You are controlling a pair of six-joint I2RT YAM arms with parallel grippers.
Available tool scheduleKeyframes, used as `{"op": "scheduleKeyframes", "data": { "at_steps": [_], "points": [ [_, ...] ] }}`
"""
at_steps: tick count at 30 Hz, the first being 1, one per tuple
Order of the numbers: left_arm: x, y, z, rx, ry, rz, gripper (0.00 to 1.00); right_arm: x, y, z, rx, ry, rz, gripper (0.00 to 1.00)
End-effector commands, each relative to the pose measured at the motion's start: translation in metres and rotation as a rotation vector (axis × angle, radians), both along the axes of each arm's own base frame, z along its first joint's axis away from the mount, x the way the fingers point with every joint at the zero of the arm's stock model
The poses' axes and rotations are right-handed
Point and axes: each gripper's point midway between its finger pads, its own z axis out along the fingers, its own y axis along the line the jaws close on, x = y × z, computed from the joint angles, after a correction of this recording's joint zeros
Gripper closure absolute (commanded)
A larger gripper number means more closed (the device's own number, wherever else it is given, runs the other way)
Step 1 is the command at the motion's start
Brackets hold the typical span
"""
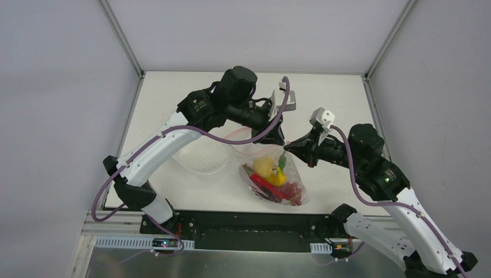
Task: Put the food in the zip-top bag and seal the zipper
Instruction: Zip the zipper food storage bag at the center of the board.
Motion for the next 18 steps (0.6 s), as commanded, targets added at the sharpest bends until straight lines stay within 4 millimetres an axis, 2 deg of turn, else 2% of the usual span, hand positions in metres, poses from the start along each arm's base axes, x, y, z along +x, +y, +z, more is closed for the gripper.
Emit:
{"op": "scheduleKeyframes", "data": {
  "at_steps": [1,3,7,9,13,16,18],
  "points": [
    [-0.003,-0.004,0.000,-0.009,0.004,-0.009,0.83,0.006,-0.001,0.014,0.055,-0.040,-0.035,1.00],
    [-0.002,-0.005,-0.003,-0.004,0.008,-0.003,0.82,0.005,-0.001,0.014,0.056,-0.040,-0.032,1.00],
    [-0.001,-0.010,0.002,-0.038,0.017,0.001,0.65,0.005,0.000,0.012,0.055,-0.035,-0.027,1.00],
    [-0.001,-0.014,0.005,-0.055,0.024,-0.002,0.64,0.006,0.001,0.012,0.055,-0.034,-0.026,1.00],
    [0.001,-0.014,0.003,-0.051,0.026,0.014,0.77,0.006,0.001,0.012,0.056,-0.035,-0.023,1.00],
    [0.004,-0.011,-0.001,-0.033,0.023,0.041,0.92,0.008,0.000,0.013,0.056,-0.036,-0.035,1.00],
    [0.006,-0.006,-0.007,-0.002,0.018,0.058,0.96,0.009,-0.003,0.014,0.060,-0.043,-0.050,1.00]
  ]
}}
